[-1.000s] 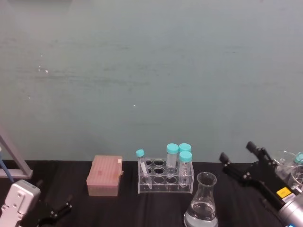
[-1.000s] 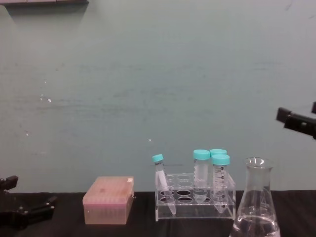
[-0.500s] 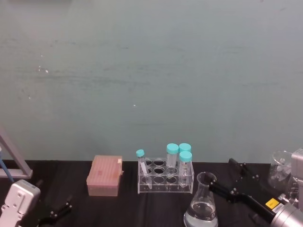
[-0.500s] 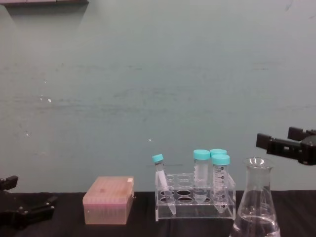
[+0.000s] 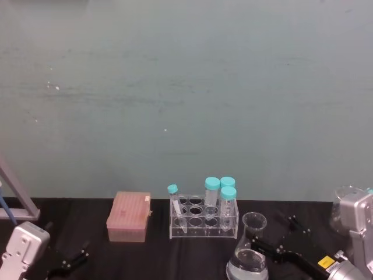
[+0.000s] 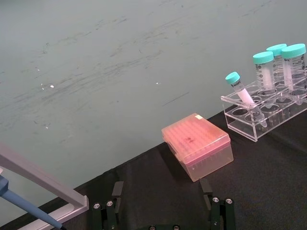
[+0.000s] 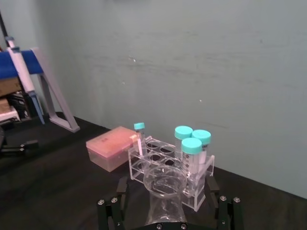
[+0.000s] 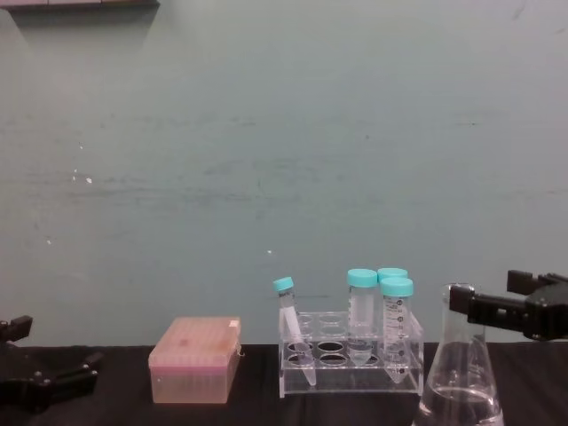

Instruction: Pick up the beaker with the right gripper, shake it three times, and then put it down.

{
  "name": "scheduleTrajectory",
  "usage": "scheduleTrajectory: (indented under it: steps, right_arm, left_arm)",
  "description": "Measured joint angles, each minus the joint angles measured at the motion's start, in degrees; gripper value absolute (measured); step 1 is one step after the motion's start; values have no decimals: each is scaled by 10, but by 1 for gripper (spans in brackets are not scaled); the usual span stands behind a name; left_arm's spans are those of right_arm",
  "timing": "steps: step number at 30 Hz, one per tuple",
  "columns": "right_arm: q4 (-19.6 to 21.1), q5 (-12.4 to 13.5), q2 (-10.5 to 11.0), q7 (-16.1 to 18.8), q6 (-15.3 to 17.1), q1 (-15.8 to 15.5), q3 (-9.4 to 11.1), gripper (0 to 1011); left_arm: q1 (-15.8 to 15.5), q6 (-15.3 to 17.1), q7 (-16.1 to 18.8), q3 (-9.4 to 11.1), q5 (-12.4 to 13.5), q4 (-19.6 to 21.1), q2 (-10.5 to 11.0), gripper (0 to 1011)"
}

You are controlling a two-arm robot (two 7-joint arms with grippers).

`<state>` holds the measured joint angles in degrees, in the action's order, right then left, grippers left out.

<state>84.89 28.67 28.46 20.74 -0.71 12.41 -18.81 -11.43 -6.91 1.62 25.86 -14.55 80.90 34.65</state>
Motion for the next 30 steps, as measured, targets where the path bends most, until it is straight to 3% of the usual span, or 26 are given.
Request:
scheduleTrajectory:
  steps: [30]
  right_arm:
    - [-55,-67,-59,-11,23,28,0,1000]
  left_arm:
    - [0,0,0,0,0,0,0,1000]
